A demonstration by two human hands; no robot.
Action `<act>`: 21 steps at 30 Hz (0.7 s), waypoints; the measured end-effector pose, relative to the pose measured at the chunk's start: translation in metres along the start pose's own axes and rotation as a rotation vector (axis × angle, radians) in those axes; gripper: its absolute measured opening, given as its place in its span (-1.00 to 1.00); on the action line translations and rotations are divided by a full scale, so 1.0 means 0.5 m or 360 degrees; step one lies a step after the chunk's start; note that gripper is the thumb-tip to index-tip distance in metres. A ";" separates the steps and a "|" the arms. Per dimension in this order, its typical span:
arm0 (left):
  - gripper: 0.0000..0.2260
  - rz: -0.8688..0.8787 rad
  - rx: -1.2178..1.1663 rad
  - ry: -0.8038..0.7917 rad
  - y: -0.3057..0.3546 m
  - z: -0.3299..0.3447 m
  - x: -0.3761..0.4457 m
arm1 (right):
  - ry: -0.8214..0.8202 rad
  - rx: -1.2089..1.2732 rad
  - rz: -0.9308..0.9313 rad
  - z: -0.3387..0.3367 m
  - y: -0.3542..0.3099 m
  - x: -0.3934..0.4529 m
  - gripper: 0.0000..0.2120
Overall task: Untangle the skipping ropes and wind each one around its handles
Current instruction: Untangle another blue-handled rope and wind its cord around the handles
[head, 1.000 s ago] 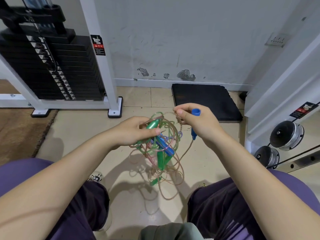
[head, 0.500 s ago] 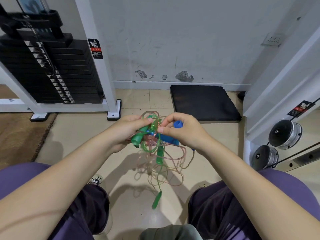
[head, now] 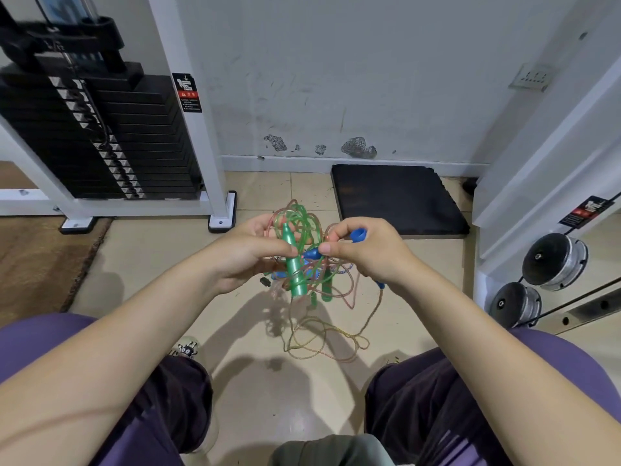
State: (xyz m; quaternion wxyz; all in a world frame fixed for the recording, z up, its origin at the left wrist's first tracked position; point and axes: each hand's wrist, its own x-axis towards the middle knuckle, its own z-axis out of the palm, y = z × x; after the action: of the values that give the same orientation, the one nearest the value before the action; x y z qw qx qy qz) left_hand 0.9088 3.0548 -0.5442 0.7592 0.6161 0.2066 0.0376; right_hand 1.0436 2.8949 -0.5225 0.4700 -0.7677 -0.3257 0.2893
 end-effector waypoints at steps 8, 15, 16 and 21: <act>-0.78 0.0052 -0.0122 0.0415 0.004 -0.020 0.011 | 0.0381 0.0284 0.0031 -0.031 0.008 0.011 -0.83; -0.79 0.0182 -0.0110 0.0410 0.002 -0.012 0.011 | 0.0169 0.0191 0.0070 -0.022 0.004 0.006 -0.76; -0.78 0.0196 -0.0098 0.0371 0.000 -0.010 0.009 | 0.0126 0.0144 0.0070 -0.019 0.002 0.003 -0.73; -0.67 0.0207 0.0013 0.0301 -0.008 -0.009 0.007 | 0.0069 0.0037 0.0041 -0.008 -0.007 -0.004 -0.64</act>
State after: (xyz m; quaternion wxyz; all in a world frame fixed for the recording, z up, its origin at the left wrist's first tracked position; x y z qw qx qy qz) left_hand 0.9095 3.0589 -0.5494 0.7298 0.6249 0.2370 0.1439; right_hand 1.0447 2.8922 -0.5175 0.4821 -0.7723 -0.3022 0.2825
